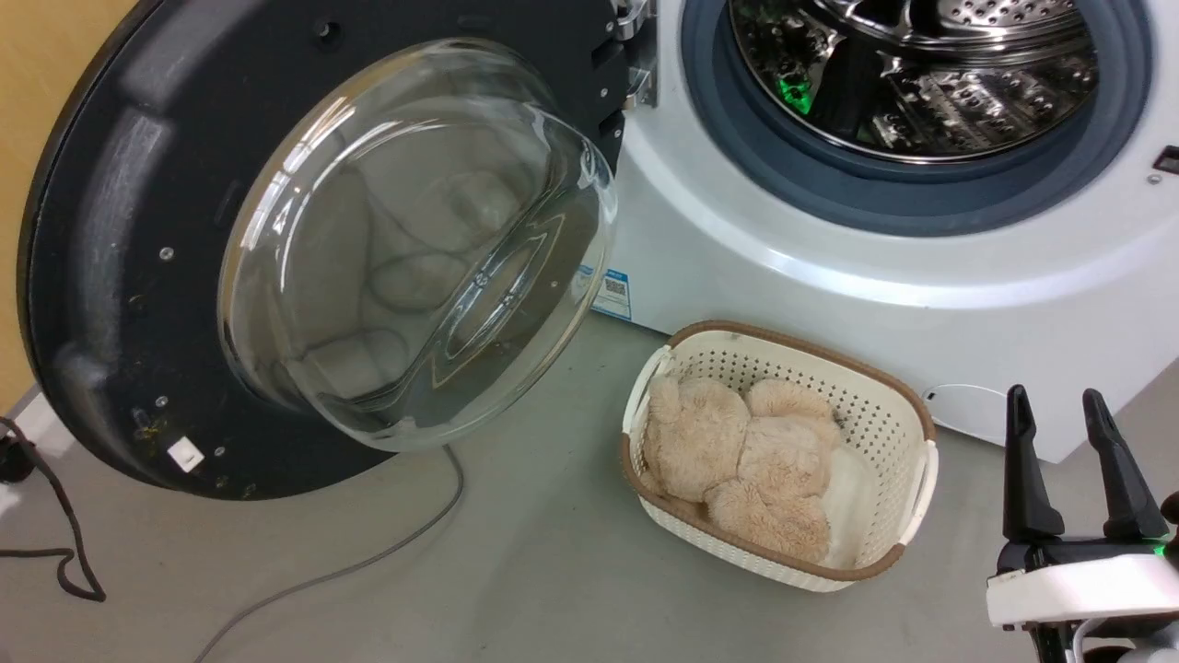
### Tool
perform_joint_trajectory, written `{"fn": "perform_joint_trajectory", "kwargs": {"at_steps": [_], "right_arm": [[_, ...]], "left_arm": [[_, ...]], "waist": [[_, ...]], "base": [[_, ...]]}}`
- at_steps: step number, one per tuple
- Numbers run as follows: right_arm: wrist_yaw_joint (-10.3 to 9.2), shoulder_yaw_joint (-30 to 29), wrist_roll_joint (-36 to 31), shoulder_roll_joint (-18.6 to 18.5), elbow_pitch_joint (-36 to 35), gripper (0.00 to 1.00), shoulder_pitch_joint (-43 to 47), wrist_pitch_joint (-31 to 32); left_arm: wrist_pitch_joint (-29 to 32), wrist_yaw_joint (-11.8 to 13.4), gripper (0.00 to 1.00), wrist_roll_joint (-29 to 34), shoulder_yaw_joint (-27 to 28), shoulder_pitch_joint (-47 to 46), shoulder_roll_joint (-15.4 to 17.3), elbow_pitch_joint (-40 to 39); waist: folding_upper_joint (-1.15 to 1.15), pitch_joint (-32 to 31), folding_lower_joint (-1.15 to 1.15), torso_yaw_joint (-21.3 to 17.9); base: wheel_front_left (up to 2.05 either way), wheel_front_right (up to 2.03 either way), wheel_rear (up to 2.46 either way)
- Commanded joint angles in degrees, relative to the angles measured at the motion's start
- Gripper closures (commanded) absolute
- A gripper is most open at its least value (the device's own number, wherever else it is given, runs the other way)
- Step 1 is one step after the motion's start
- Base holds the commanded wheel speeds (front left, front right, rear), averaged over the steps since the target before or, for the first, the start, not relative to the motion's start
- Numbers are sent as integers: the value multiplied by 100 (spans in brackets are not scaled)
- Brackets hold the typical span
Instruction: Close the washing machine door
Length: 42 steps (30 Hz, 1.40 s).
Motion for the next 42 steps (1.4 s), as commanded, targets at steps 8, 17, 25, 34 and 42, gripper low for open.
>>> {"fn": "perform_joint_trajectory", "kwargs": {"at_steps": [8,17,25,34,42], "right_arm": [[-3,-45,87,0,-37,0,-193,-157],[-3,-109,95,0,-40,0,-228,-264],[-3,-115,152,0,-44,0,-315,-357],[-3,-96,150,0,-36,0,-359,-357],[-3,-122,200,0,-14,0,-324,-357]], "left_arm": [[1499,-153,100,-1469,220,-527,440,1104],[2741,-214,100,-2866,-363,-222,726,1126],[3502,-263,100,-4115,-987,319,1002,852],[3535,-263,100,-4783,-1629,782,952,511],[3561,-263,100,-5103,-2271,1414,1057,-90]], "waist": [[0,176,-1,113],[0,313,-1,245],[0,436,-1,316],[0,487,-1,266],[0,395,-1,245]], "base": [[0,0,0],[0,0,0],[0,0,0],[0,0,0],[0,0,0]]}}
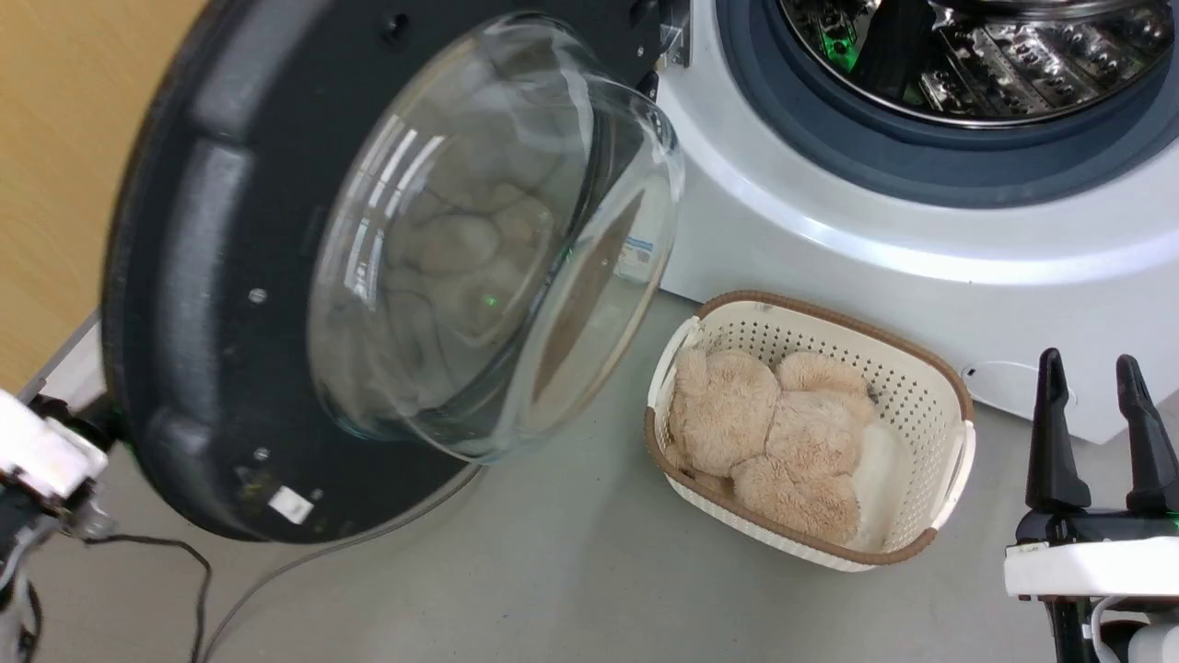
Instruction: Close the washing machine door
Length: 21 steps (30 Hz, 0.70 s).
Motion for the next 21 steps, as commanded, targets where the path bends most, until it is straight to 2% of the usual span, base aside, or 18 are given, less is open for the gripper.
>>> {"fn": "perform_joint_trajectory", "kwargs": {"at_steps": [1,12,21], "right_arm": [[-3,-17,24,0,14,0,-43,-26],[-3,-20,131,0,54,0,39,-26],[-3,31,145,0,85,0,47,-26]], "left_arm": [[1,-26,100,-60,-81,121,16,-107],[-78,-26,100,-424,-1071,931,9,-1753],[-338,-26,100,-682,-1756,1106,-229,-2923]], "waist": [[0,-28,0,11],[0,-186,0,29],[0,-253,0,-167]], "base": [[0,0,0],[0,0,0],[0,0,0]]}}
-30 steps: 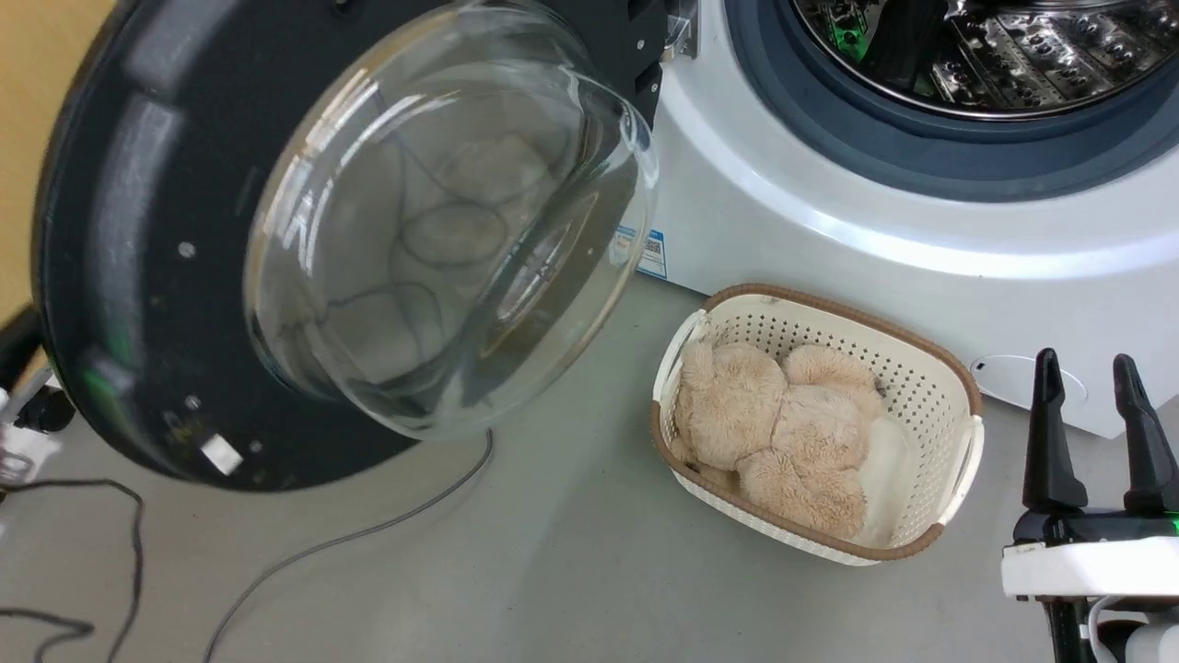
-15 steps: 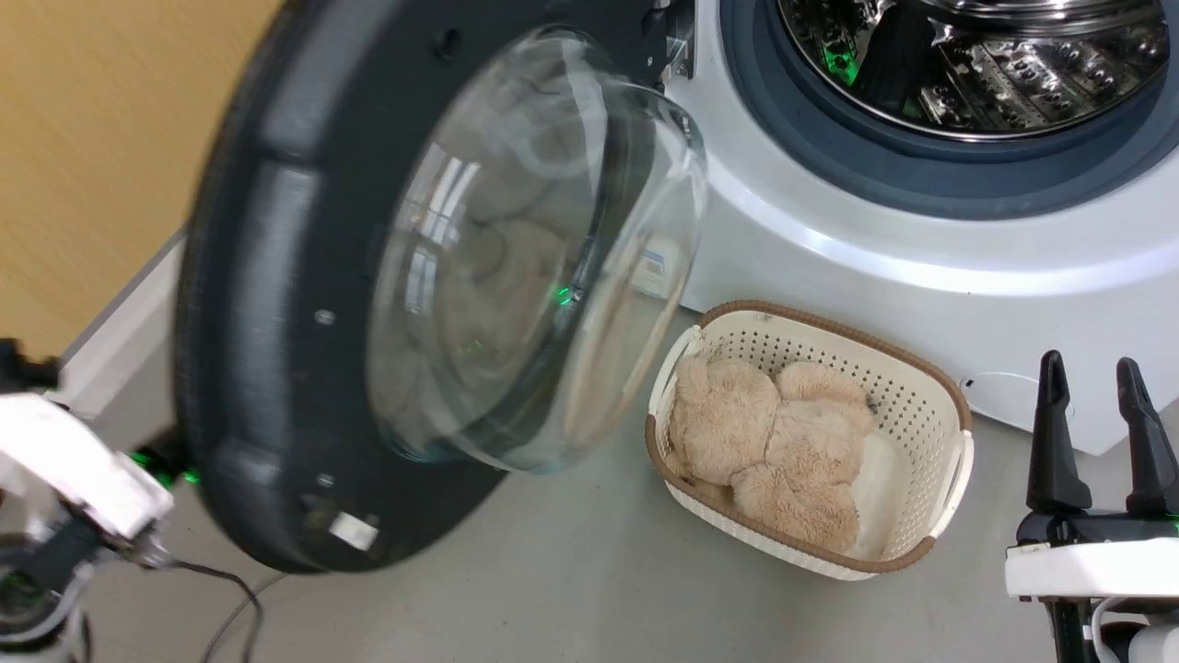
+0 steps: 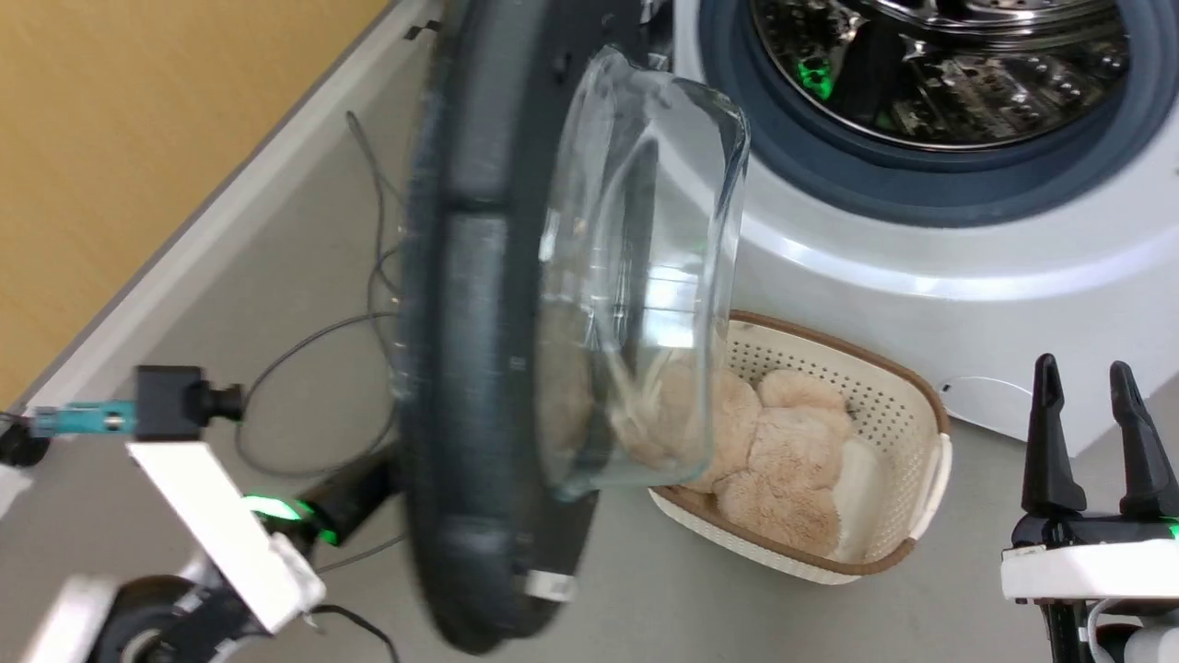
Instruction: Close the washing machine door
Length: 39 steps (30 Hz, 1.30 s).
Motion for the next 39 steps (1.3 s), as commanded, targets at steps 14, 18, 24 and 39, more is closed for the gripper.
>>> {"fn": "perform_joint_trajectory", "kwargs": {"at_steps": [14,18,24,39], "right_arm": [[-3,-38,36,-1,28,0,-60,-25],[-3,-28,58,-1,33,0,-106,-25],[-3,-15,90,-1,34,0,-173,-25],[-3,11,183,-1,51,0,-320,-25]], "left_arm": [[-658,-28,100,182,-1234,-566,-563,-234],[-1003,-28,100,223,-1602,-839,-784,-1],[-1610,-28,100,380,-2065,-1264,-973,500],[-3102,-29,100,398,-2910,-2109,-1096,1842]], "waist": [[0,50,0,-858],[0,101,0,-1141],[0,180,0,-1596],[0,441,0,-2603]], "base": [[0,0,0],[0,0,0],[0,0,0],[0,0,0]]}}
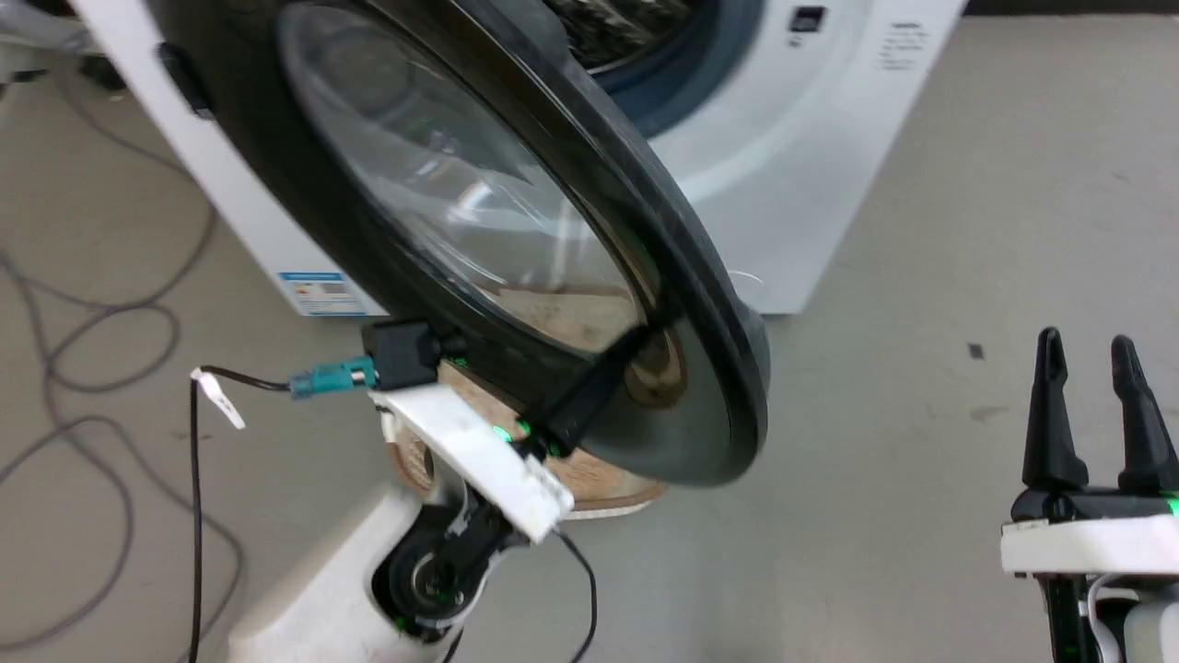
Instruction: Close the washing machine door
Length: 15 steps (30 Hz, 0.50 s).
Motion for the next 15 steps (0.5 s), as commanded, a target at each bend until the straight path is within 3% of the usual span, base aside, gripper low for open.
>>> {"fn": "perform_joint_trajectory", "kwargs": {"at_steps": [1,15], "right_arm": [[-3,15,37,-1,-9,0,-106,-25],[-3,117,193,-1,12,0,-359,-25]], "left_arm": [[-65,-26,100,-32,-9,-136,-28,47],[-777,-26,100,-315,-451,-1272,-269,1474]], "waist": [[0,116,0,-167],[0,516,0,-905]], "base": [[0,0,0],[0,0,0]]}}
